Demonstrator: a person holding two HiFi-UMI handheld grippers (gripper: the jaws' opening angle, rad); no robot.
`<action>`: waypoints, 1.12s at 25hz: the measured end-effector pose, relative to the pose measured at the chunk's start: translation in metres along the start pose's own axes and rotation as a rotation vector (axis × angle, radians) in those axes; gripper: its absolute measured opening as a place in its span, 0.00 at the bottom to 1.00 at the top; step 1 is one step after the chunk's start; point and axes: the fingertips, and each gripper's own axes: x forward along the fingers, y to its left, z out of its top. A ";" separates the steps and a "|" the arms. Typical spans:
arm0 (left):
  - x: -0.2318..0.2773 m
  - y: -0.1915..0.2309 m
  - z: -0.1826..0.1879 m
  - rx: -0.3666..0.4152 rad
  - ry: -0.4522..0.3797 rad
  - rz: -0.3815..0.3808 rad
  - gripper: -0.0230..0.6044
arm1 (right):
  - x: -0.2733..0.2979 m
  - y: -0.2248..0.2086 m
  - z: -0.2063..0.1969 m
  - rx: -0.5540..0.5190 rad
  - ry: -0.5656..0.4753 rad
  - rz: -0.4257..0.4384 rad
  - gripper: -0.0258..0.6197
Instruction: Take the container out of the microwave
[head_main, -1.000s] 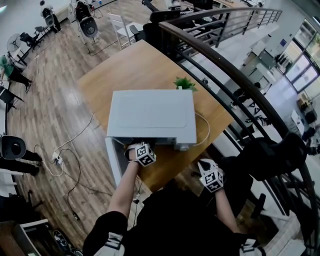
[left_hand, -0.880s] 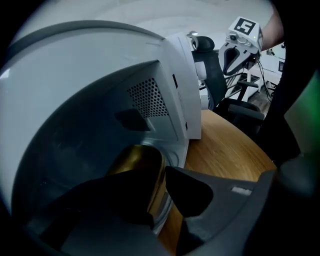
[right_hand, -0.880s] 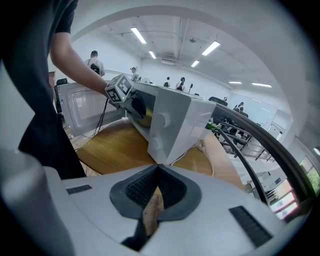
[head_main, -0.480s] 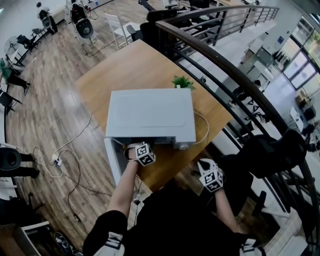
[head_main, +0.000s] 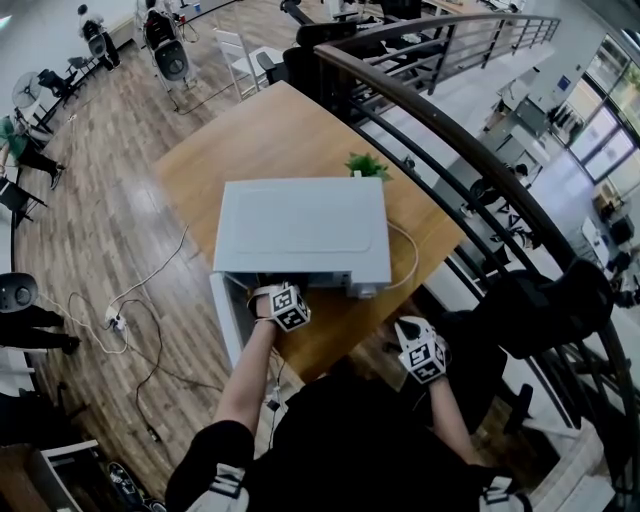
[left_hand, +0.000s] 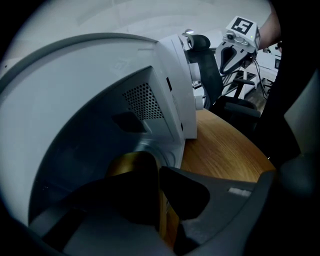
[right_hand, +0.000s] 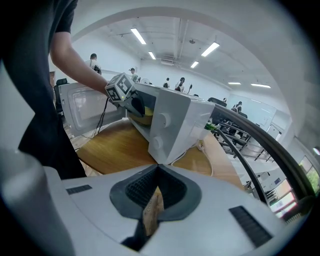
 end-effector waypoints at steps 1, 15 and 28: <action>-0.001 0.000 0.000 -0.001 0.001 0.002 0.08 | 0.000 0.000 0.000 -0.003 -0.005 0.000 0.04; -0.025 -0.026 0.006 -0.035 0.014 0.020 0.08 | -0.013 0.005 0.003 -0.033 -0.029 0.040 0.04; -0.057 -0.062 0.024 -0.042 0.010 0.037 0.08 | -0.028 0.017 0.010 -0.095 -0.079 0.091 0.04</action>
